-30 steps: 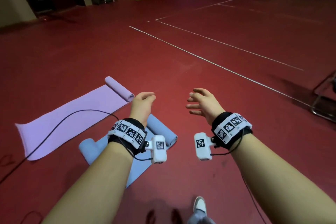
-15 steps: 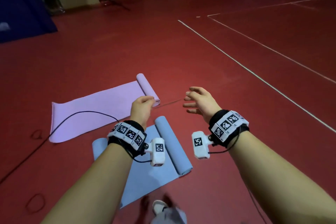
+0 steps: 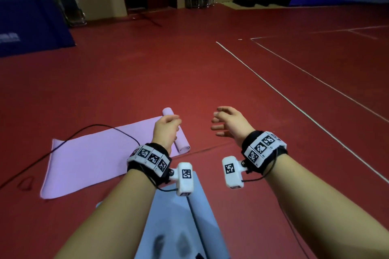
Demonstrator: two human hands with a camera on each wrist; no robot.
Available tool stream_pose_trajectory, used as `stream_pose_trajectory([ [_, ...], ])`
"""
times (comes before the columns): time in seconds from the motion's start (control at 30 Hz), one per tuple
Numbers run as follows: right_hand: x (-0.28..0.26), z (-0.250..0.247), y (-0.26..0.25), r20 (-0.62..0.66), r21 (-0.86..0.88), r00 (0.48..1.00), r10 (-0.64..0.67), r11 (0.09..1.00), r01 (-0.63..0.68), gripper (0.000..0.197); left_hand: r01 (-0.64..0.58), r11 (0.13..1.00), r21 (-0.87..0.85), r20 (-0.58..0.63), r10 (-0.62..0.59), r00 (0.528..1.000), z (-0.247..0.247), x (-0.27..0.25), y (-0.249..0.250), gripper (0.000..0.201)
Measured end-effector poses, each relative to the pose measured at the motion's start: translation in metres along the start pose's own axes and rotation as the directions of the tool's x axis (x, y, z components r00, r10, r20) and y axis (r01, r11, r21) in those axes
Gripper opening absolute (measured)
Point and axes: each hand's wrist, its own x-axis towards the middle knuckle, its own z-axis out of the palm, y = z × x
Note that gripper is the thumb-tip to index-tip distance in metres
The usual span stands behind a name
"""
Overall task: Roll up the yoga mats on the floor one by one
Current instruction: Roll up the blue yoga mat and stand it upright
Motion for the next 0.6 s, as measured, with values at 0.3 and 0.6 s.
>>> stream_pose_trajectory([
  [0.3, 0.141, 0.104, 0.008, 0.338, -0.157, 0.939, 0.070, 0.988, -0.018, 0.021, 0.107, 0.990, -0.092, -0.352, -0.132, 0.927, -0.071, 0.092, -0.040, 0.018],
  [0.6, 0.261, 0.240, 0.060, 0.735, -0.444, 0.601, 0.314, 0.893, 0.077, 0.027, 0.154, 0.932, -0.327, -0.775, -0.358, 0.521, -0.083, 0.137, -0.131, 0.022],
])
